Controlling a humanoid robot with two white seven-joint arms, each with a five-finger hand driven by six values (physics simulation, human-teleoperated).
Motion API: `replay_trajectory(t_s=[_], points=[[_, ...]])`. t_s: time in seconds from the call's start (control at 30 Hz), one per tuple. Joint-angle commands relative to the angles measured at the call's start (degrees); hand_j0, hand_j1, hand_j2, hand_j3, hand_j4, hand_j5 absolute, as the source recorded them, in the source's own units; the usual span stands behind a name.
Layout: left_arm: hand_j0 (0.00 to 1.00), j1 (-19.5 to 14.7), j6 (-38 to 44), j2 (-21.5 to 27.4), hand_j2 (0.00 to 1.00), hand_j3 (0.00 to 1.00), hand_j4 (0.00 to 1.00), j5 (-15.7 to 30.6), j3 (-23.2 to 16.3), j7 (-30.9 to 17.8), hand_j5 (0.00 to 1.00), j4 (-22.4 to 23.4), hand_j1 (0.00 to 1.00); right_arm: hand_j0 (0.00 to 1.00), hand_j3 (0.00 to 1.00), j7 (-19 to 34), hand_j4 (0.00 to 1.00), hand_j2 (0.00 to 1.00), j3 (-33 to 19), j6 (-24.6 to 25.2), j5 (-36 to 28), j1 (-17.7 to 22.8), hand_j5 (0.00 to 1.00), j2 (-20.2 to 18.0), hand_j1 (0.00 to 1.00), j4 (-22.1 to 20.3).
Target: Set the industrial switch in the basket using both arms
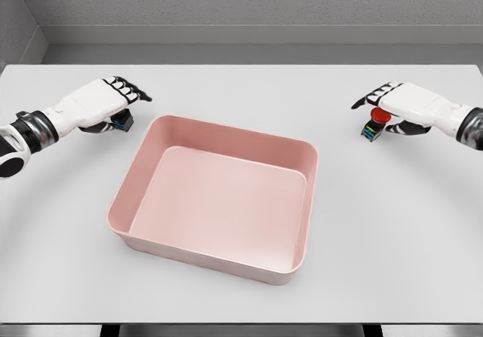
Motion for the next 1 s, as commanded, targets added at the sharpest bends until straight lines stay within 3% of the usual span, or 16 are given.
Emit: replay_trajectory(t_s=[0.0, 0.53, 0.63, 0.7, 0.97], points=[[0.79, 0.0, 0.03, 0.02, 0.79, 0.79, 0.79, 0.38, 0.06, 0.07, 0.79, -0.01, 0.79, 0.8, 0.8, 0.0, 0.8, 0.8, 0.04, 0.1, -0.34, 0.0, 0.8, 0.02, 0.8, 0.05], [0.8, 0.0, 0.03, 0.02, 0.8, 0.8, 0.8, 0.29, -0.11, 0.07, 0.8, 2.45, 0.8, 0.8, 0.8, 0.0, 0.8, 0.8, 1.62, 0.1, 0.19, -0.88, 0.8, 0.99, 0.8, 1.72], [0.79, -0.09, 0.03, 0.02, 0.79, 0.79, 0.79, 0.29, -0.11, 0.07, 0.79, 2.98, 0.79, 0.75, 0.75, 0.0, 0.75, 0.75, 1.62, 0.1, 0.28, -0.88, 0.75, 0.99, 0.75, 2.42], [0.7, -0.09, 0.03, 0.02, 0.7, 0.7, 0.7, 0.29, -0.11, 0.07, 0.7, 3.06, 0.7, 0.75, 0.75, 0.0, 0.75, 0.75, 1.62, 0.1, 0.28, -1.32, 0.75, 0.9, 0.75, 3.48], [0.55, -0.09, 0.03, 0.11, 0.55, 0.55, 0.55, 0.29, -0.03, 0.07, 0.55, 3.06, 0.55, 0.63, 0.63, 0.08, 0.63, 0.63, 1.71, 0.1, 0.28, -1.85, 0.63, 0.99, 0.63, 5.41]])
